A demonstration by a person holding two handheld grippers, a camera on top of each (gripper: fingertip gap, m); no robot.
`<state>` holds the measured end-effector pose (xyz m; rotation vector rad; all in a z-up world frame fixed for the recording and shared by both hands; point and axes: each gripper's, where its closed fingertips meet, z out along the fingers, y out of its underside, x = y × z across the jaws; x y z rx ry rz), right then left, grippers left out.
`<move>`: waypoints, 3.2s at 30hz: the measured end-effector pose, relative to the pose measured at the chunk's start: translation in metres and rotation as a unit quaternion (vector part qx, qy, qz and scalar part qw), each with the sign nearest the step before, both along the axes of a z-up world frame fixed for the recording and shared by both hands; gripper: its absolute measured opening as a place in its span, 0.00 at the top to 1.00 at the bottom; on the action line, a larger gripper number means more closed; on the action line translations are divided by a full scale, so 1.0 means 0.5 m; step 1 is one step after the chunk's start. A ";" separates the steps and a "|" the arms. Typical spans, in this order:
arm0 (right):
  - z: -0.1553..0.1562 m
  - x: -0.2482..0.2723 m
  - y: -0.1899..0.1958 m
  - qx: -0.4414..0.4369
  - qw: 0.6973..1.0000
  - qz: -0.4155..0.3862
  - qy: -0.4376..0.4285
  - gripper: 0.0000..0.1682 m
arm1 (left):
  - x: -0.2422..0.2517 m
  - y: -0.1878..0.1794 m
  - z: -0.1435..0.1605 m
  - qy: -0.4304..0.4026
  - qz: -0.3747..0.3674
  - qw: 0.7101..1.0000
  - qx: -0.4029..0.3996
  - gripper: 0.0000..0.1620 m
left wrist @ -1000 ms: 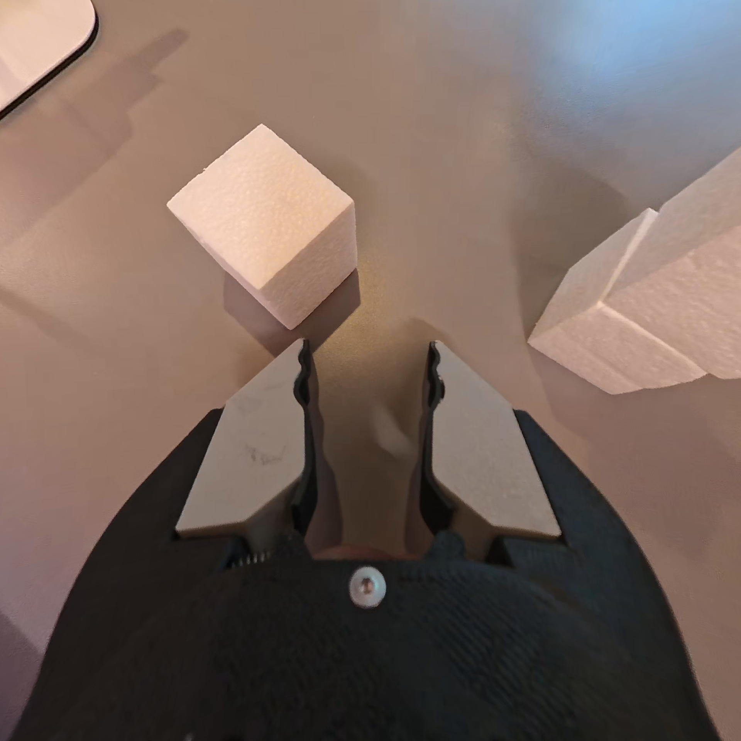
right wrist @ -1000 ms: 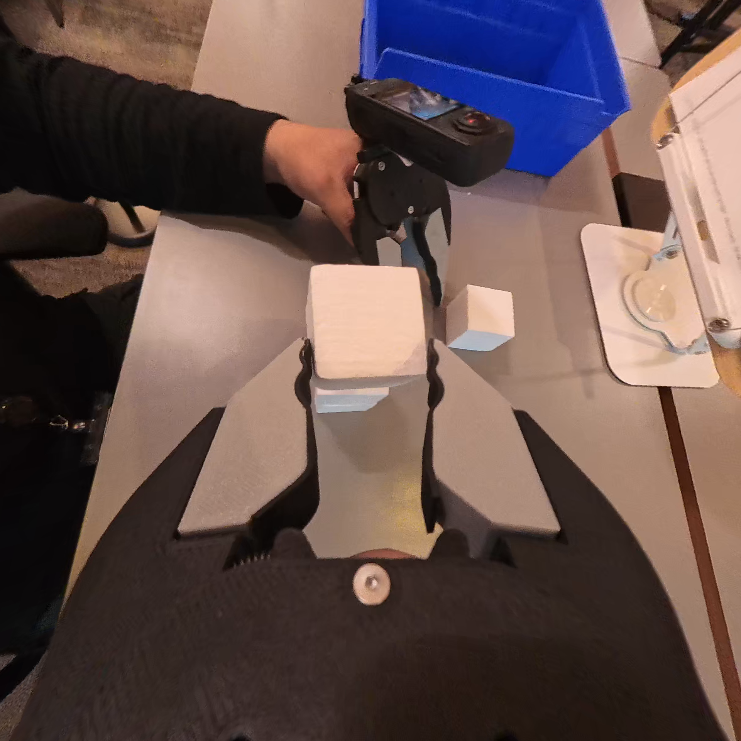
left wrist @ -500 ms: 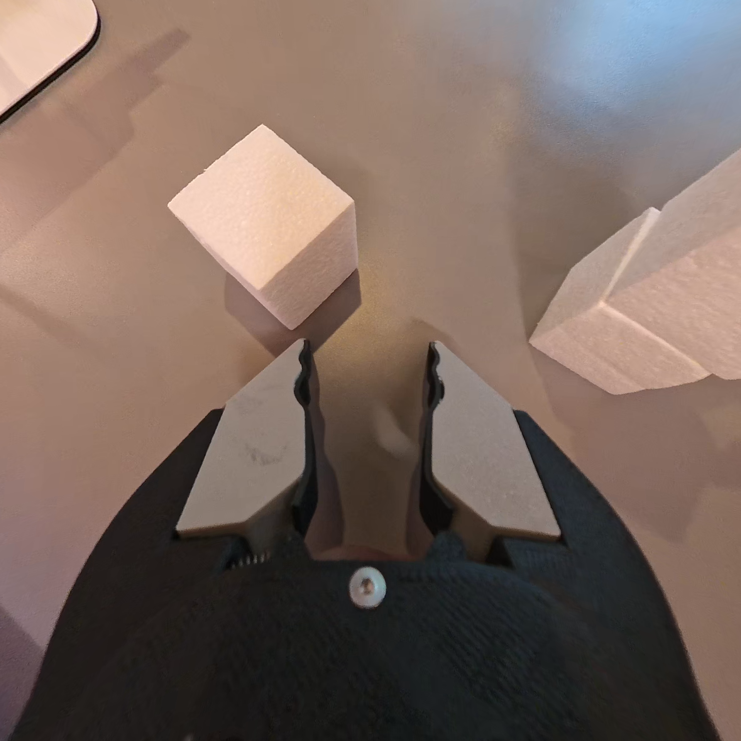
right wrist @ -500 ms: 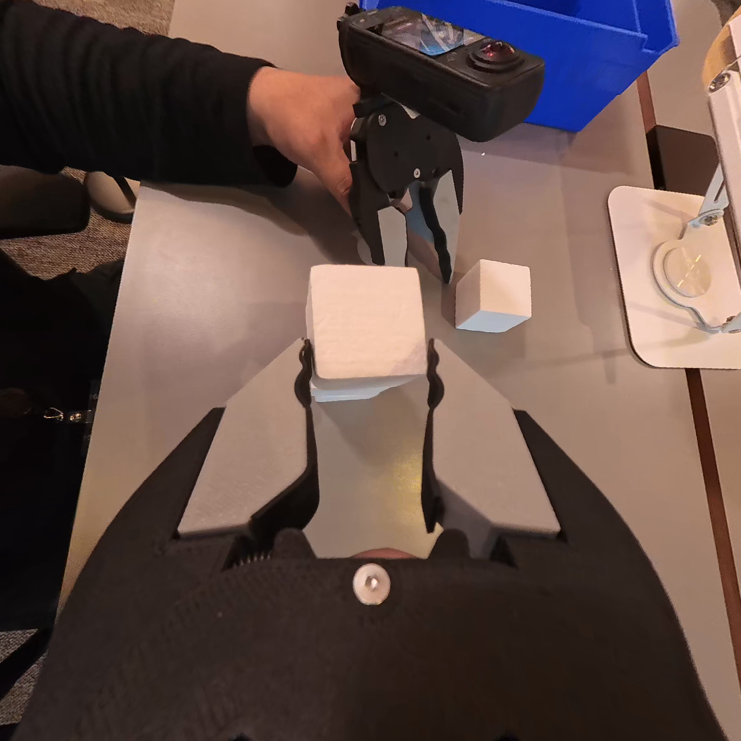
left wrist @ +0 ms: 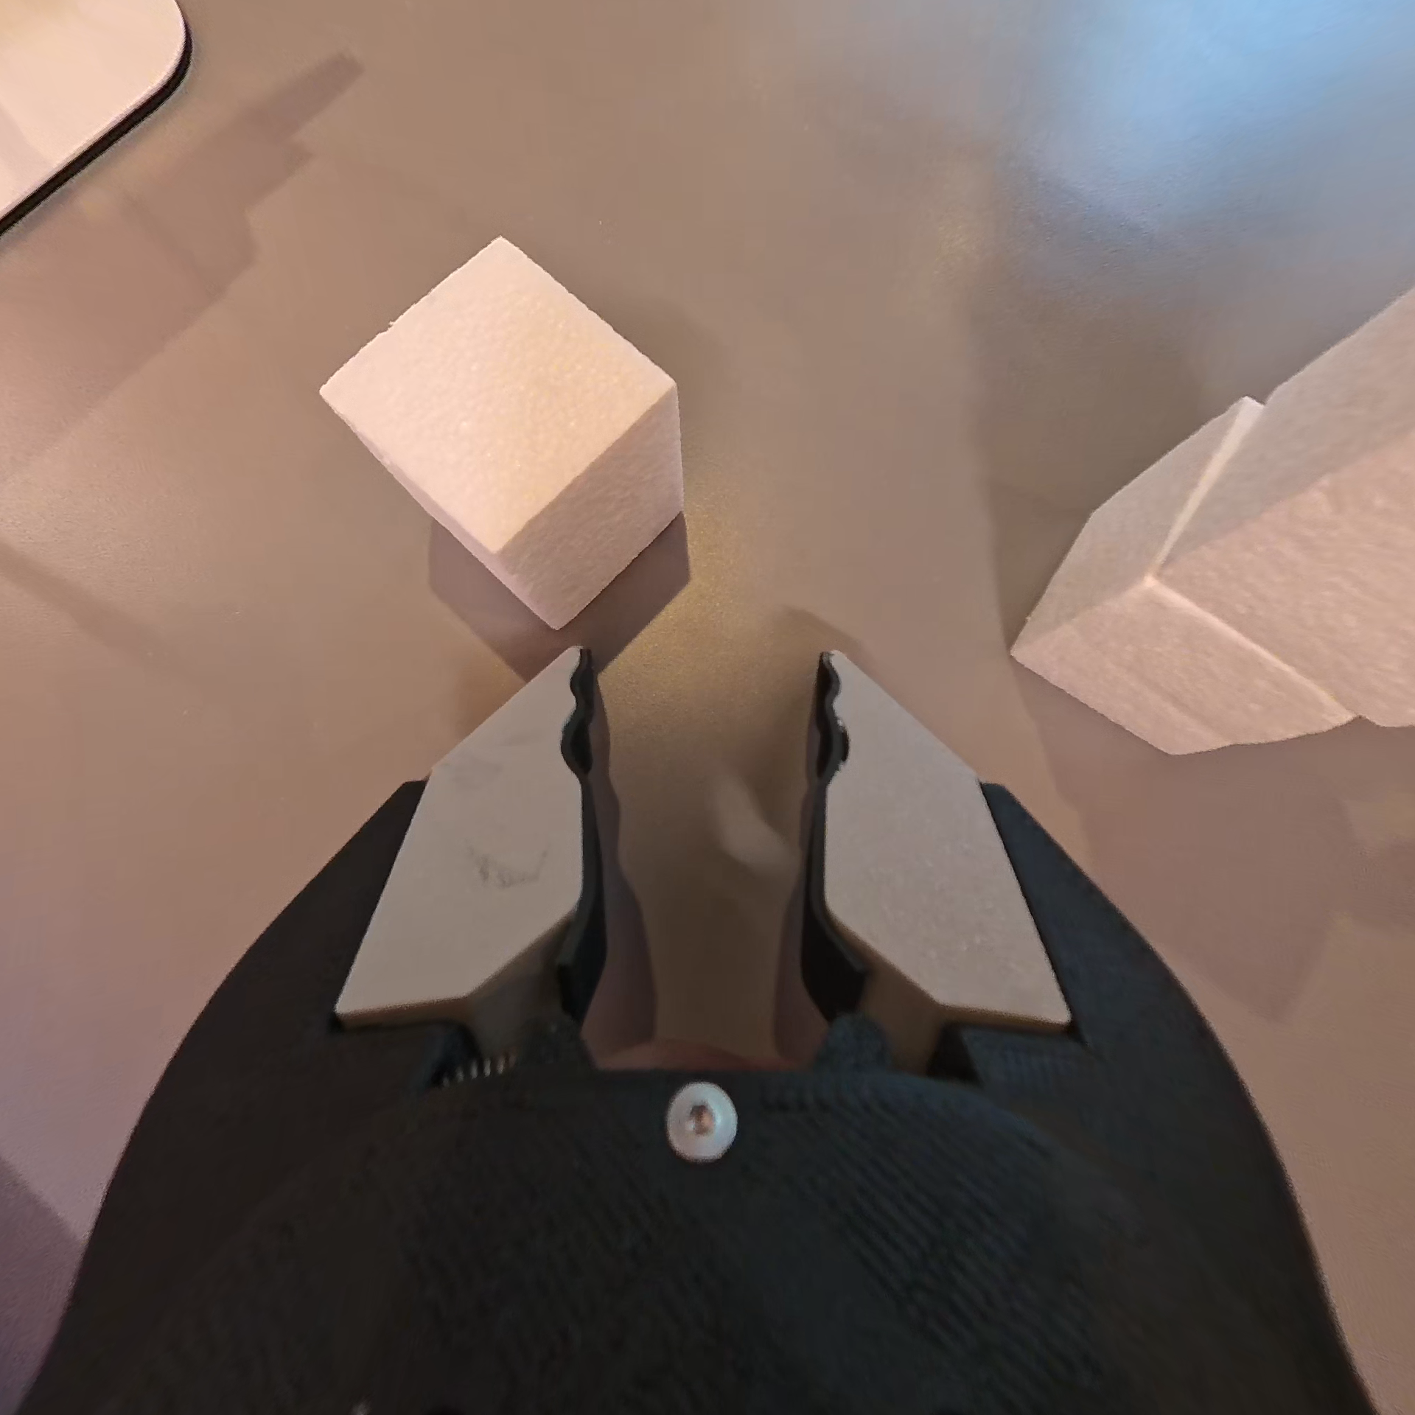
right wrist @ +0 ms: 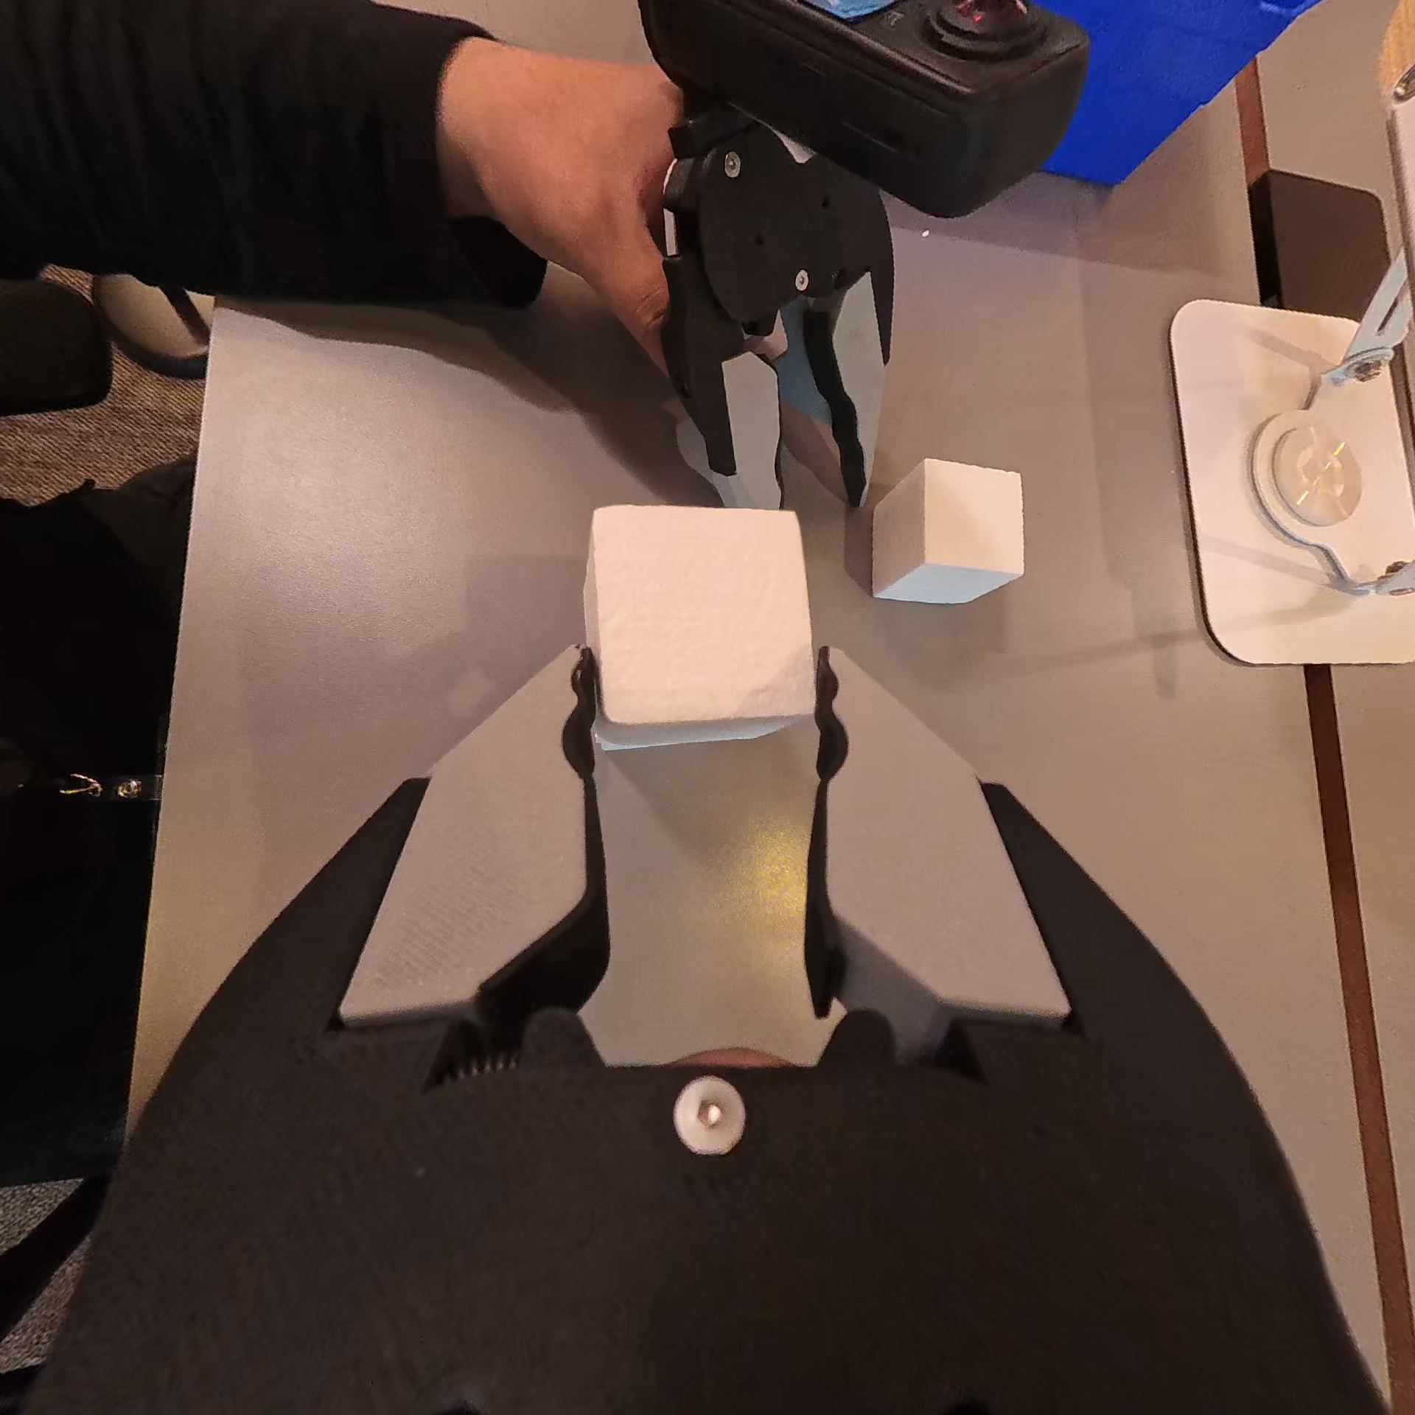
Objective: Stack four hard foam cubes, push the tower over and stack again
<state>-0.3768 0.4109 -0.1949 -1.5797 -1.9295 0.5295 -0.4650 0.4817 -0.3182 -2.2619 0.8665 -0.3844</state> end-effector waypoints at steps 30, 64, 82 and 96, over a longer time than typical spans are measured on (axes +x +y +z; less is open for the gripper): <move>-0.003 -0.006 0.006 0.014 1.000 -0.027 -0.006 0.67 | -0.001 0.000 0.000 0.002 0.000 1.000 0.000 0.64; 0.074 0.125 0.153 0.003 0.935 -0.184 0.302 0.57 | 0.000 0.089 0.043 -0.075 0.178 0.978 0.078 0.51; 0.053 0.114 0.153 0.047 0.941 -0.189 0.278 0.64 | -0.009 0.112 0.063 -0.074 0.157 0.978 0.112 0.63; 0.126 0.125 0.100 -0.145 0.892 -0.097 0.417 0.60 | 0.035 -0.099 0.405 -0.447 -0.155 0.845 0.250 0.63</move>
